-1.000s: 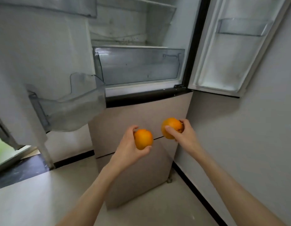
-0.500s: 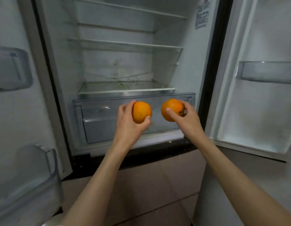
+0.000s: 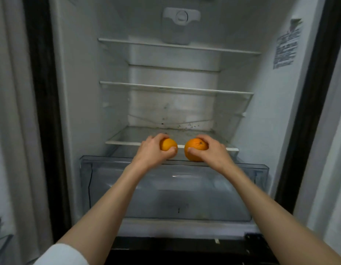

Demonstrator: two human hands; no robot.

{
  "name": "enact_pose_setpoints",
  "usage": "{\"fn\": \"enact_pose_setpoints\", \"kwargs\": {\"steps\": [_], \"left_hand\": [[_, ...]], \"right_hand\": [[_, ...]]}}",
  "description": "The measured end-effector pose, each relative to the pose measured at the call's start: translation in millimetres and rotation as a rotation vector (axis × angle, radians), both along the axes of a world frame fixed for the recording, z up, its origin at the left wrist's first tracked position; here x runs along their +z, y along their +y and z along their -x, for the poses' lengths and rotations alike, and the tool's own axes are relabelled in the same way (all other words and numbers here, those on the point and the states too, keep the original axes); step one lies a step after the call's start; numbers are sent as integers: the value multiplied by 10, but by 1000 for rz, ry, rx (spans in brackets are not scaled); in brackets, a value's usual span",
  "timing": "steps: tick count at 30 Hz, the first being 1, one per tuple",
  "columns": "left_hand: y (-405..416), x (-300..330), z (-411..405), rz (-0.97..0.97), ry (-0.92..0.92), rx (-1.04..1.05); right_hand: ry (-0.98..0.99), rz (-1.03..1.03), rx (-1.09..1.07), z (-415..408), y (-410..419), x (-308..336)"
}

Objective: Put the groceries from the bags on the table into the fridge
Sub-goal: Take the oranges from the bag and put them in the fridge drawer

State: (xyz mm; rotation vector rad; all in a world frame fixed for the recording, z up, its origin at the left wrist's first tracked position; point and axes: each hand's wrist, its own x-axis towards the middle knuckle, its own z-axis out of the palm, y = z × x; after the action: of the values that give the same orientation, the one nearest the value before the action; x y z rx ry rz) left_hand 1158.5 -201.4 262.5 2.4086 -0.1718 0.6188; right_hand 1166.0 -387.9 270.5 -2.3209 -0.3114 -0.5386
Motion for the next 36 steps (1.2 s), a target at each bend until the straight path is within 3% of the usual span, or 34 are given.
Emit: {"fn": "enact_pose_setpoints", "kwargs": {"steps": [2,6,12,17,22,26,32,36], "left_hand": [[14,5,-31,3,31,-21],[17,2,-70,-76,90,-17],[-25,-55,-24,-277,105,111],[-30,-162,78,-402,46,214],[1,-360,340,-493,-149,180],[147,-543,667,-549,-148,60],[367,-968,1616,-491,-61,131],[677,-1463,2521,-489,88,192]], "right_hand": [[83,39,-6,-92,-10,-24],[234,344,-80,-193,48,-47],[276,437,-48,-178,48,-56],[14,500,-107,-58,37,-175],[-282,534,-196,246,114,-409],[-270,523,-124,515,181,-610],[-348,373,65,1299,352,-1089],[-147,427,200,1945,648,-1495]]}}
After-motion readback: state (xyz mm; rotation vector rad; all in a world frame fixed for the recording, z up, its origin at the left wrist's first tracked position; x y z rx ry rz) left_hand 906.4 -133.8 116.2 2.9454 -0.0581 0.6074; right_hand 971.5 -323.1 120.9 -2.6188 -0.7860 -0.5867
